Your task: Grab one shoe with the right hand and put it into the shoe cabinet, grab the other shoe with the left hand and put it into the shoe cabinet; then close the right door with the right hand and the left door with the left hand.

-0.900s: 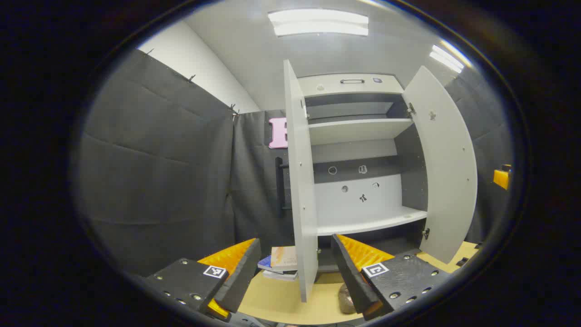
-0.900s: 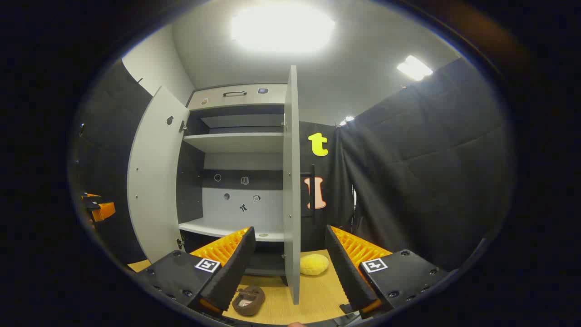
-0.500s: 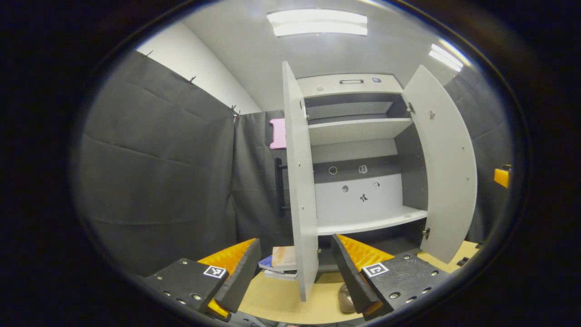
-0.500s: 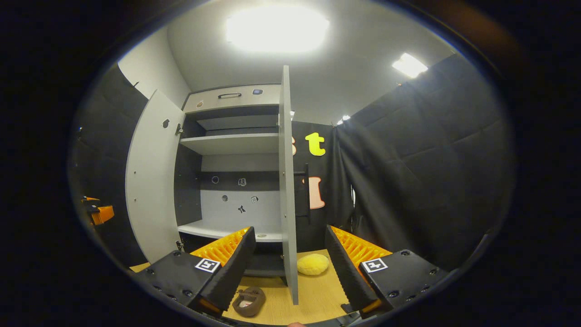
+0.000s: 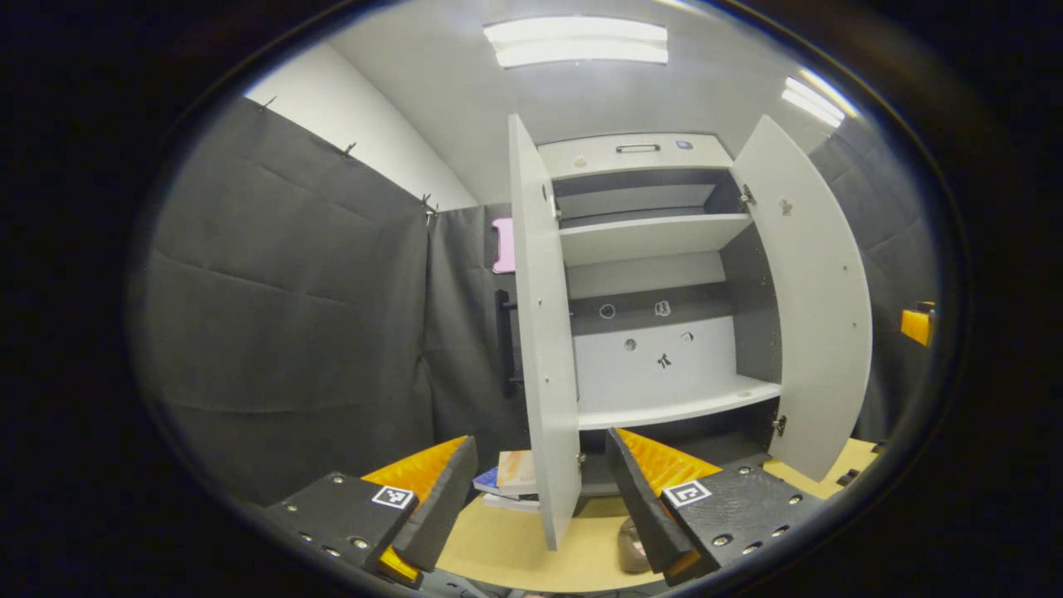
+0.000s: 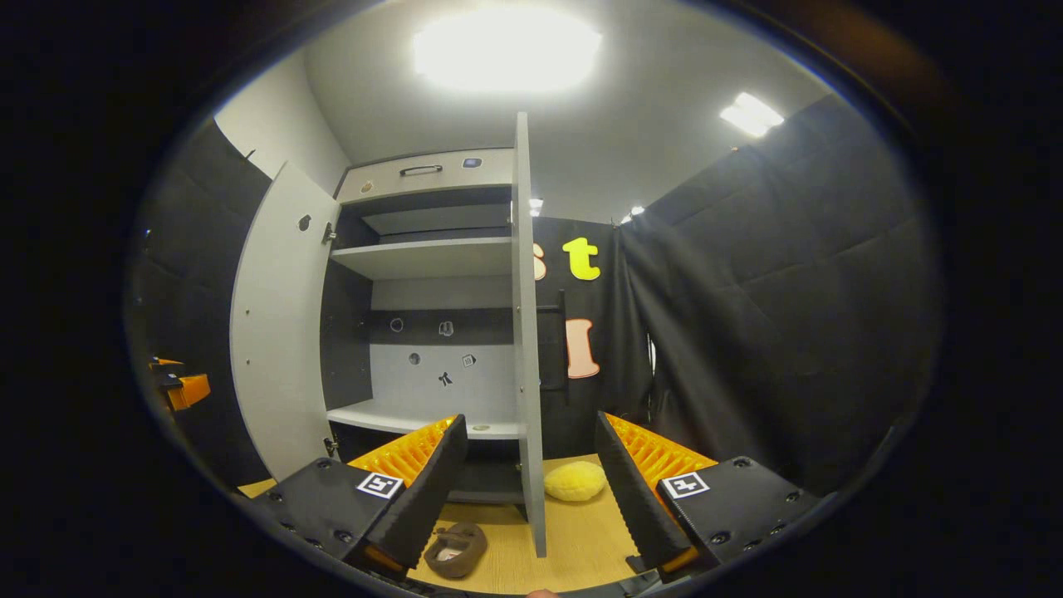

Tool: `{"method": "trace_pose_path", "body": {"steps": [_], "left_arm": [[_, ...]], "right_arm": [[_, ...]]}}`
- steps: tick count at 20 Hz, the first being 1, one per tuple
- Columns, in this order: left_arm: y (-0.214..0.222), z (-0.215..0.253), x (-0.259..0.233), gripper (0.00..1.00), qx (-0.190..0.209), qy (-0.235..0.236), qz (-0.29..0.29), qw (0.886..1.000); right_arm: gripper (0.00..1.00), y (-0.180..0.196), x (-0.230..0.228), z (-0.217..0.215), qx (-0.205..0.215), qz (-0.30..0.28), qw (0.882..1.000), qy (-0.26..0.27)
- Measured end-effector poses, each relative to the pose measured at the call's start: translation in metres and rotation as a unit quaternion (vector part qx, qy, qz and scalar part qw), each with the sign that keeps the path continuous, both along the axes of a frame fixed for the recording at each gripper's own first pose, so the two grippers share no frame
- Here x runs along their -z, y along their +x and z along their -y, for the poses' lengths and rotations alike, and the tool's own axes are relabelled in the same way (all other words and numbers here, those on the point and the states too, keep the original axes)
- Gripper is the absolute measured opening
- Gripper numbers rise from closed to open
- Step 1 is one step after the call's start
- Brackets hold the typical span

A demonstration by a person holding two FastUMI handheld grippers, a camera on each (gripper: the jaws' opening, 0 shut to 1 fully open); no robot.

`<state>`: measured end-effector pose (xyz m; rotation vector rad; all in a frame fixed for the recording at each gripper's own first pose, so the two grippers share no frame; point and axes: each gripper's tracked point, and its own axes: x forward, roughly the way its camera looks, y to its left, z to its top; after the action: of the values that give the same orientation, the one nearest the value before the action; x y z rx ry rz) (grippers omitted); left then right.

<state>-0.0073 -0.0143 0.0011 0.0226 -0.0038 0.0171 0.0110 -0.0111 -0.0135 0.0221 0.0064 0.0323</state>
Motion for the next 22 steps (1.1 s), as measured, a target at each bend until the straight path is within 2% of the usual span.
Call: {"method": "trace_pose_path", "body": {"steps": [8, 9, 10, 14, 20, 21, 22], "left_arm": [[-0.011, 0.011, 0.006, 0.99, -0.03, 0.005, -0.004, 1.0], [-0.013, 0.013, 0.008, 0.92, -0.035, 0.007, -0.005, 0.999], [-0.016, 0.014, 0.009, 0.99, -0.039, 0.009, -0.007, 0.999], [-0.02, 0.015, 0.014, 0.99, -0.051, 0.022, -0.015, 0.998], [-0.008, 0.003, 0.015, 0.99, -0.064, 0.033, -0.011, 0.997], [-0.005, 0.0, 0.016, 0.92, -0.065, 0.033, -0.01, 0.997], [-0.001, -0.003, 0.016, 0.92, -0.067, 0.032, -0.01, 0.997]], "right_arm": [[0.97, 0.022, 0.028, -0.028, -0.075, -0.017, 0.997, 0.0], [0.97, 0.025, 0.033, -0.033, -0.082, -0.019, 0.996, 0.0], [0.97, 0.028, 0.039, -0.038, -0.088, -0.024, 0.996, 0.002], [0.97, 0.039, 0.069, -0.068, -0.117, -0.062, 0.991, 0.014], [0.98, 0.061, 0.134, -0.113, -0.144, -0.131, 0.981, -0.013], [0.98, 0.064, 0.146, -0.121, -0.148, -0.142, 0.978, -0.019], [0.97, 0.066, 0.159, -0.129, -0.154, -0.154, 0.976, -0.025]]}}
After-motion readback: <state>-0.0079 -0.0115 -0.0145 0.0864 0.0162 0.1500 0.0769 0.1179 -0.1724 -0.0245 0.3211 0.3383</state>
